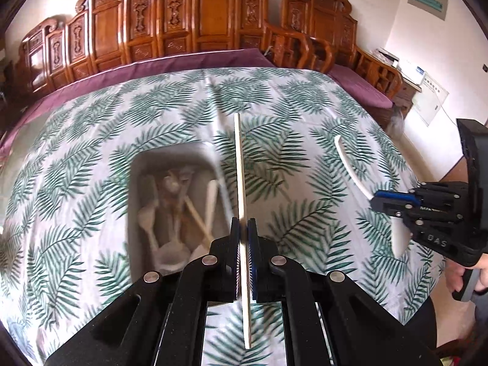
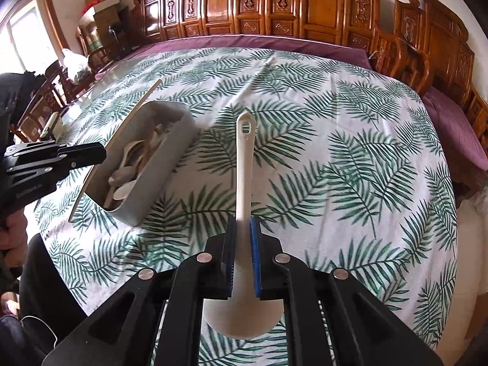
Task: Organize utensils
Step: 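Carry the chopstick into the grey tray with the left gripper and release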
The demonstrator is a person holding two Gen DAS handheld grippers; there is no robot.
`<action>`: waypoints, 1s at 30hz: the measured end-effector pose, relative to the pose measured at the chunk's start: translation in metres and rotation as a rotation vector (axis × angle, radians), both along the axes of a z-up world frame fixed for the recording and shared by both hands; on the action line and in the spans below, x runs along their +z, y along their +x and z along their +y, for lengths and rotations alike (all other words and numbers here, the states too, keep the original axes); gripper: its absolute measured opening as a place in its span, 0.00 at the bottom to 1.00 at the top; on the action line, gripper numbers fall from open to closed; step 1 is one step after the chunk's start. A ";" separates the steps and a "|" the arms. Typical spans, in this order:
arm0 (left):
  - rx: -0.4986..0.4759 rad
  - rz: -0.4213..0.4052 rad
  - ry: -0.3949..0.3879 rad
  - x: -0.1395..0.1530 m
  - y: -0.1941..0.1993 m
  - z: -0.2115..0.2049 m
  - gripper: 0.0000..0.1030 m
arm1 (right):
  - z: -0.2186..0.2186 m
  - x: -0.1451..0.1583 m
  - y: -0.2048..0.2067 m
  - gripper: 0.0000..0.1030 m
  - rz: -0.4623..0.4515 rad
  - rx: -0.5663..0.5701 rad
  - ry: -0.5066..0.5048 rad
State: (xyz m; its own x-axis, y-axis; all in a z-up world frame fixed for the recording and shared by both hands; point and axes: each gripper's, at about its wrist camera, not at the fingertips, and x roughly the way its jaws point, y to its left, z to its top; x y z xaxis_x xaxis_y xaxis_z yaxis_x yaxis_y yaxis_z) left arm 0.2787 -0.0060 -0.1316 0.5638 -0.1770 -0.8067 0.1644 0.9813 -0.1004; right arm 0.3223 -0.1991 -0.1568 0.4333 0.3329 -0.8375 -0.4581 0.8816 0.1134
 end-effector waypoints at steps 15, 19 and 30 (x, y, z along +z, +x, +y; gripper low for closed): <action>0.054 0.003 0.007 -0.007 0.014 0.056 0.04 | 0.053 0.019 0.001 0.11 -0.027 0.069 0.020; 0.056 0.013 0.009 -0.015 0.022 0.062 0.04 | 0.064 0.022 0.002 0.11 -0.031 0.083 0.024; 0.060 0.043 -0.008 -0.037 0.036 0.066 0.04 | 0.078 0.023 0.009 0.11 -0.027 0.098 0.031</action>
State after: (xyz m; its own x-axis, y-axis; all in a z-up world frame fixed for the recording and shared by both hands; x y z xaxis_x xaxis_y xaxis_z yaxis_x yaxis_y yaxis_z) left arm 0.3142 0.0601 -0.1681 0.5382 -0.1506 -0.8293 0.1003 0.9884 -0.1144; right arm 0.3311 -0.1207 -0.1335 0.4197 0.4004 -0.8146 -0.5453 0.8287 0.1264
